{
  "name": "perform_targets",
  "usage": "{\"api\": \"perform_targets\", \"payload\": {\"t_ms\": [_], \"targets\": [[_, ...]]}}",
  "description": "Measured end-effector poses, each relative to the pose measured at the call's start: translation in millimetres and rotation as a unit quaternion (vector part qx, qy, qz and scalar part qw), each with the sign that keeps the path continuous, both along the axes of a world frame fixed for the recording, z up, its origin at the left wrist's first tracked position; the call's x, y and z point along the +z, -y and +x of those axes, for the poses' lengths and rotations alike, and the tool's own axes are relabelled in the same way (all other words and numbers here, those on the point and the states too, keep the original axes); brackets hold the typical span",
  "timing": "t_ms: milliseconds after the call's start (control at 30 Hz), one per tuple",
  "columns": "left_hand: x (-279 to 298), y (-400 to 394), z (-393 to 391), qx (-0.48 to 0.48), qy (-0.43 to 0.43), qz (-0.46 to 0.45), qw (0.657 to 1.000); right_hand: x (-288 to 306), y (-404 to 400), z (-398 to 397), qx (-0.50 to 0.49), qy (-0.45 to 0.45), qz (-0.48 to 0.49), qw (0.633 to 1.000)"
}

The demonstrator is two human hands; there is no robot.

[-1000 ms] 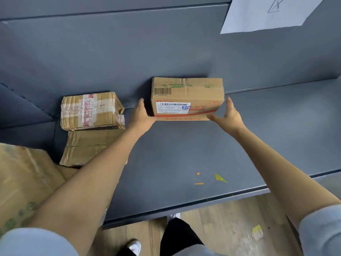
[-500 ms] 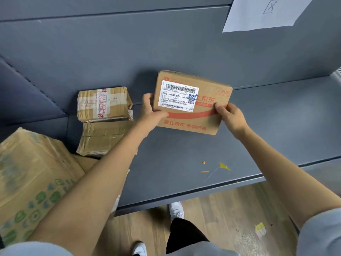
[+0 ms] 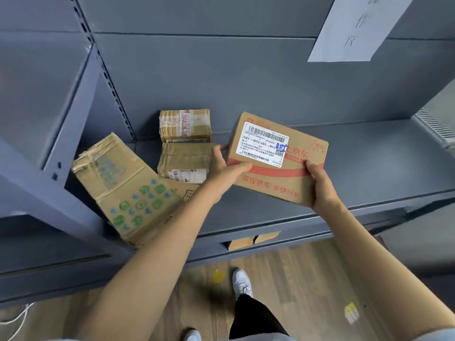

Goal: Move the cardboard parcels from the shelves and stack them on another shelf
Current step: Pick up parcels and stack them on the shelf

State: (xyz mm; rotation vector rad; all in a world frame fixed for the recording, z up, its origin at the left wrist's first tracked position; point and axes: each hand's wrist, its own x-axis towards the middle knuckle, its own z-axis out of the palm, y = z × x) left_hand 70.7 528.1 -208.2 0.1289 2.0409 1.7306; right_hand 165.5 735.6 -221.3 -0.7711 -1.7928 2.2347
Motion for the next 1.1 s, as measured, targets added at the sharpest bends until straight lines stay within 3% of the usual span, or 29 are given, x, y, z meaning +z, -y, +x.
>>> {"api": "perform_targets", "payload": {"t_ms": [100,200,300,400,500,600,700,867,933,1100], "targets": [[-2.2,13.3,33.6,-0.026,0.010,-0.002,1.000,-6.6,9.5,31.2,-0.034,0.047,0.002,0.998],[-17.1,29.2,65.9,-0.040,0.014,-0.040,0.998,4.7,24.8,50.3,-0.075,0.172,0.202,0.961],[-32.5,43.6,97.7,-0.041,0.050,-0.042,0.997,34.3,56.0,40.5,-0.075,0.111,0.380,0.915],[-43.9,51.2,122.1,-0.028,0.103,-0.030,0.994,59.1,111.6,14.7,0.047,0.039,0.453,0.890],[-47.9,51.6,137.2,0.005,0.122,-0.023,0.992,66.4,174.0,-5.2,0.218,0.014,0.444,0.869],[-48.1,53.9,146.8,0.033,0.133,-0.042,0.990,60.9,220.4,-15.2,0.332,0.012,0.522,0.785],[-51.7,60.4,155.7,0.040,0.130,-0.064,0.989,55.5,254.0,-17.6,0.337,-0.010,0.623,0.705],[-57.6,76.7,166.8,0.041,0.168,-0.102,0.980,43.7,295.9,-20.3,0.370,0.070,0.675,0.634],[-57.9,86.7,169.9,0.063,0.165,-0.102,0.979,40.2,300.7,-24.9,0.355,0.102,0.684,0.629],[-70.3,121.0,177.1,0.080,0.188,-0.078,0.976,46.3,284.6,-37.2,0.350,0.169,0.642,0.661]]}}
